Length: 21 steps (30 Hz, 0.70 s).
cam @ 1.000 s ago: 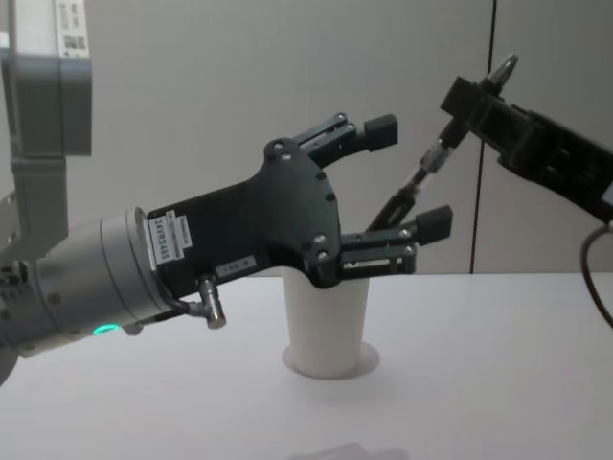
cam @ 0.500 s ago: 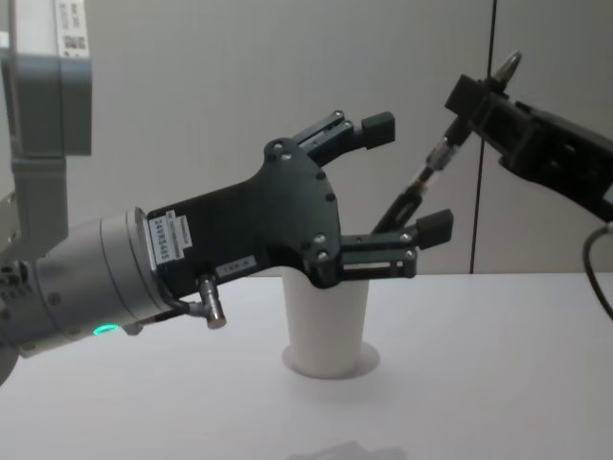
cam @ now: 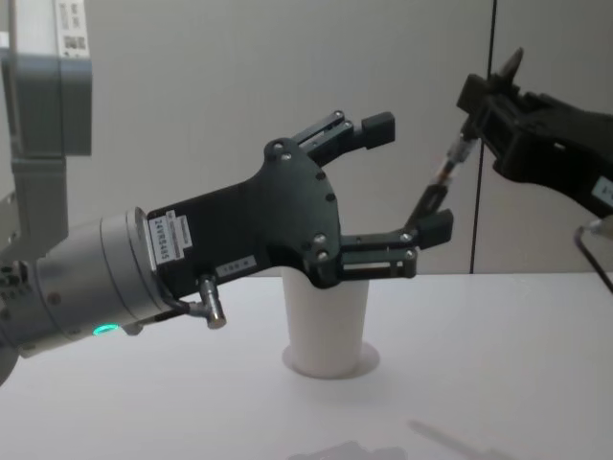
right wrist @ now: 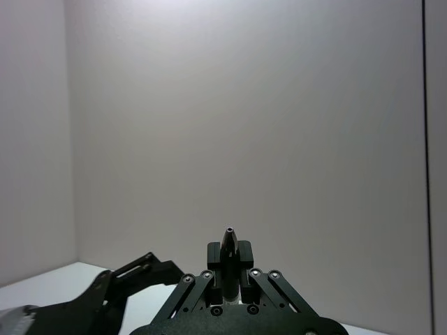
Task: Place the pen into the pen holder.
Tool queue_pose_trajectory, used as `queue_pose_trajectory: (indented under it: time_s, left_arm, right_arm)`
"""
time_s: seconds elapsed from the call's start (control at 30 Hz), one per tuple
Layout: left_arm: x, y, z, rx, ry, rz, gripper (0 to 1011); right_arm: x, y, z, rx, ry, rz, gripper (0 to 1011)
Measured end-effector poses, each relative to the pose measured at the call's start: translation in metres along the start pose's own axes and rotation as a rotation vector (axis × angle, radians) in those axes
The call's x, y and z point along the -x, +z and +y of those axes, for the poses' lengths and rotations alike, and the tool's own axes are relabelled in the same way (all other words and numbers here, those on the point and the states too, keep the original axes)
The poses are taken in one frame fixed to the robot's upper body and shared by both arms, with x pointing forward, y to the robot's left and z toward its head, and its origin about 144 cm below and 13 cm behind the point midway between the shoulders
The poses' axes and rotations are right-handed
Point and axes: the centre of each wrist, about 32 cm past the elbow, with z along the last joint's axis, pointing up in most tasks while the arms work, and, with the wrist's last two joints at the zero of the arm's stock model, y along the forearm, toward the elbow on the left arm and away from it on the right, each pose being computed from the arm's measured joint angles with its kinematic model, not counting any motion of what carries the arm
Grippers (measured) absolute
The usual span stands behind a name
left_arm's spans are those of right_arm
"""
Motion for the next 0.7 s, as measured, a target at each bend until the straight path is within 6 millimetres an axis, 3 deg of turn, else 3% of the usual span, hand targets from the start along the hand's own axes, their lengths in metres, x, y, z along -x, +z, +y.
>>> queue_pose_trajectory:
  time_s: [0.7]
  left_arm:
    - [0.0,0.0,0.0,0.0,0.0,0.0,1004]
  right_arm:
    - [-0.002,-0.01,0.022,-0.035,-0.109,-0.251,118]
